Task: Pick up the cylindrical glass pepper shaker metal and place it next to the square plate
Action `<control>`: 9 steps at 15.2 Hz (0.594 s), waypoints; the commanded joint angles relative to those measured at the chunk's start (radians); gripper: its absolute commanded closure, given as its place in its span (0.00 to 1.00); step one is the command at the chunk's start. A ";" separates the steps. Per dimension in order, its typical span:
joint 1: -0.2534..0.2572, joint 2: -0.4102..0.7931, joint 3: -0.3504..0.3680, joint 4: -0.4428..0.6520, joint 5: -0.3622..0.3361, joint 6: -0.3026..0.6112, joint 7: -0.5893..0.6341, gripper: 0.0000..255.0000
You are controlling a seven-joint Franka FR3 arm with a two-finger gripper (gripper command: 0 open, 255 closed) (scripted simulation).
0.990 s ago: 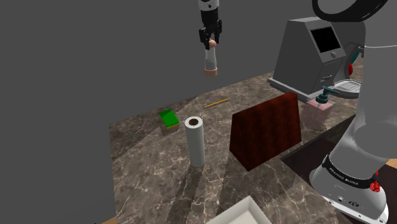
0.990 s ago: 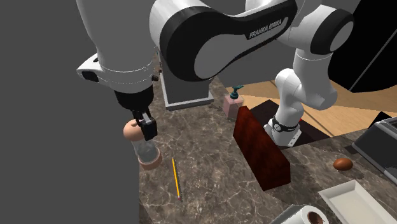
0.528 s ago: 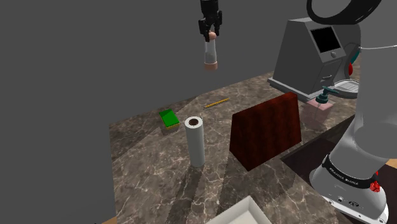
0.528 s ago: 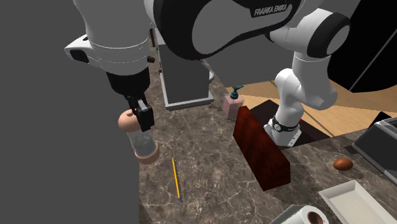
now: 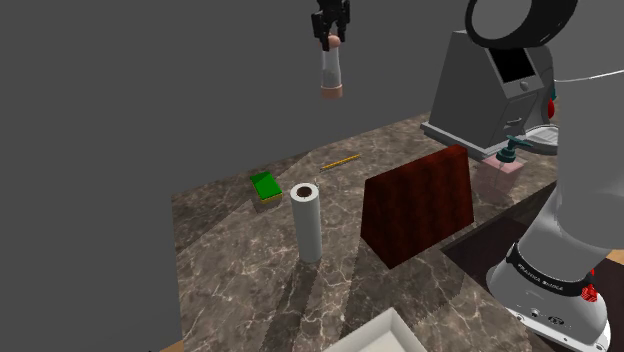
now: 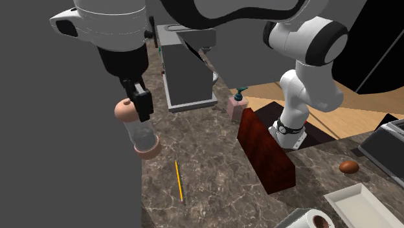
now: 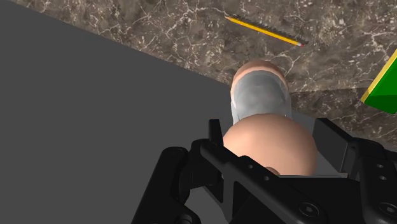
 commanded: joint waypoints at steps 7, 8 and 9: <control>0.041 -0.184 0.014 -0.224 -0.010 0.031 0.057 1.00; 0.050 -0.230 0.019 -0.290 -0.012 0.048 0.074 1.00; 0.059 -0.273 0.024 -0.349 -0.014 0.061 0.090 1.00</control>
